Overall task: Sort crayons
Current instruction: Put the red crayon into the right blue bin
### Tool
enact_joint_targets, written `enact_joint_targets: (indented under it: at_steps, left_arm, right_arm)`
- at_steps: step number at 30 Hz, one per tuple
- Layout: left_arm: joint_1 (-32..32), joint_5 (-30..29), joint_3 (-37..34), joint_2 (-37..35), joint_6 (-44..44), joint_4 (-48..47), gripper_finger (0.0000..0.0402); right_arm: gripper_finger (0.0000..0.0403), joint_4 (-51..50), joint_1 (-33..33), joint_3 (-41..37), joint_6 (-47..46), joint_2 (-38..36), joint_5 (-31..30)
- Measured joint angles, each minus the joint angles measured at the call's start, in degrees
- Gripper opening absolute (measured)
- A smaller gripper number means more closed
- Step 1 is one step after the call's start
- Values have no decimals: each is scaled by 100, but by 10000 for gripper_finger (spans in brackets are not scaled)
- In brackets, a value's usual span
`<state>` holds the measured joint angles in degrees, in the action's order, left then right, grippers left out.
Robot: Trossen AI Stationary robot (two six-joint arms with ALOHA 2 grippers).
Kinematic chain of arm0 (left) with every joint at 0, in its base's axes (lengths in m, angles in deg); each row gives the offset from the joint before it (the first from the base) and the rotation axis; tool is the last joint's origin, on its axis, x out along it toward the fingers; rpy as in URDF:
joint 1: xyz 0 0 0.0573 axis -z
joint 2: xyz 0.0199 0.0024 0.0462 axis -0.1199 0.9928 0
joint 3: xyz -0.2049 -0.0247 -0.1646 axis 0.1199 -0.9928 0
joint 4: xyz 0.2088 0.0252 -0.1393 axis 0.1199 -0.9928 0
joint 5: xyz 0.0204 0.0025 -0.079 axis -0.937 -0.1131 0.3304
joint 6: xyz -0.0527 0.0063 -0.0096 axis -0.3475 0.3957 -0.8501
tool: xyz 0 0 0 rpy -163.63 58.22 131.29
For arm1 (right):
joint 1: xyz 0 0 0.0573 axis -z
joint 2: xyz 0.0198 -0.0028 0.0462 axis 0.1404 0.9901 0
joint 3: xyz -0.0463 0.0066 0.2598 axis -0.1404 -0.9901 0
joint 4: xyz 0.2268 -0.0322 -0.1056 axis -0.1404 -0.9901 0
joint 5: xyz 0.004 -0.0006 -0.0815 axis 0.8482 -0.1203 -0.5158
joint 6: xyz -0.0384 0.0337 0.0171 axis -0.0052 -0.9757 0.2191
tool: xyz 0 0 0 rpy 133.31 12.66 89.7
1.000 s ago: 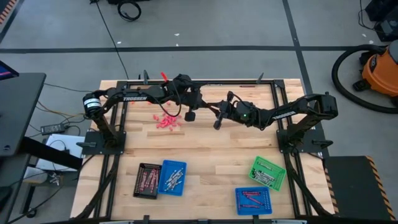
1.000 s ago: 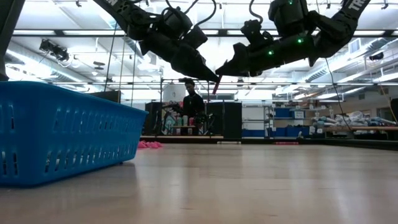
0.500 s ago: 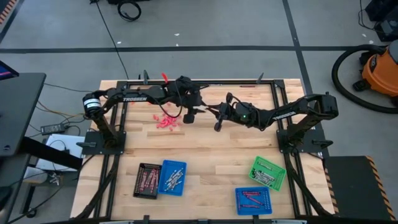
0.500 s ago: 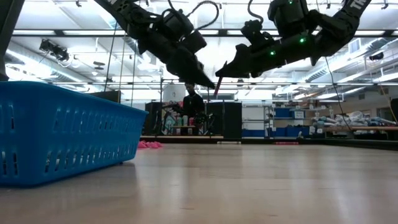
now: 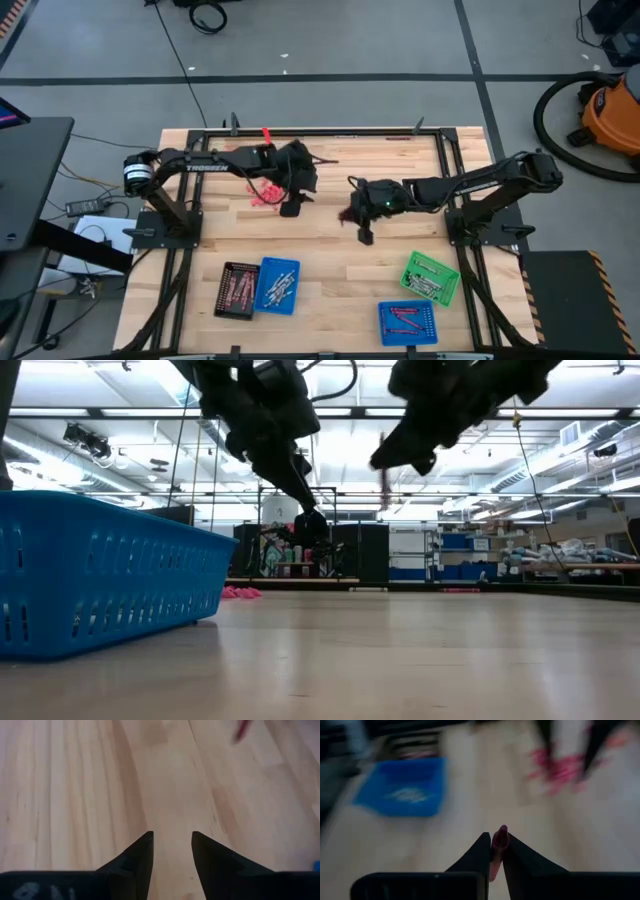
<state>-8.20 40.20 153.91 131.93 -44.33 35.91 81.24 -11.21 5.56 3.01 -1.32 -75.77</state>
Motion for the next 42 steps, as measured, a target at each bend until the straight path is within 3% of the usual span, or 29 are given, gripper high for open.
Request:
enact_joint_targets:
  at_steps: [7, 16, 20, 31, 42]
  left_arm:
    - [493, -426, -2, -71, -231, -711, 141]
    - [562, -438, -1, -71, -463, -944, 141]
    - [550, -466, -1, -71, -488, -893, 141]
    - [552, -801, -1, -71, -788, -490, 141]
    - [552, -833, -1, -71, -1060, 68, 141]
  right_arm:
    - [43, -1011, -657, 41, -1597, -305, 1336]
    - [43, -1603, -1909, 39, -3813, -191, 2275]
    - [43, -1685, -2516, 42, -4390, -28, 2334]
    - [47, -1767, -3470, 41, -5103, 973, 2794]
    - [83, -1789, -3514, 41, -4902, 1484, 3050]
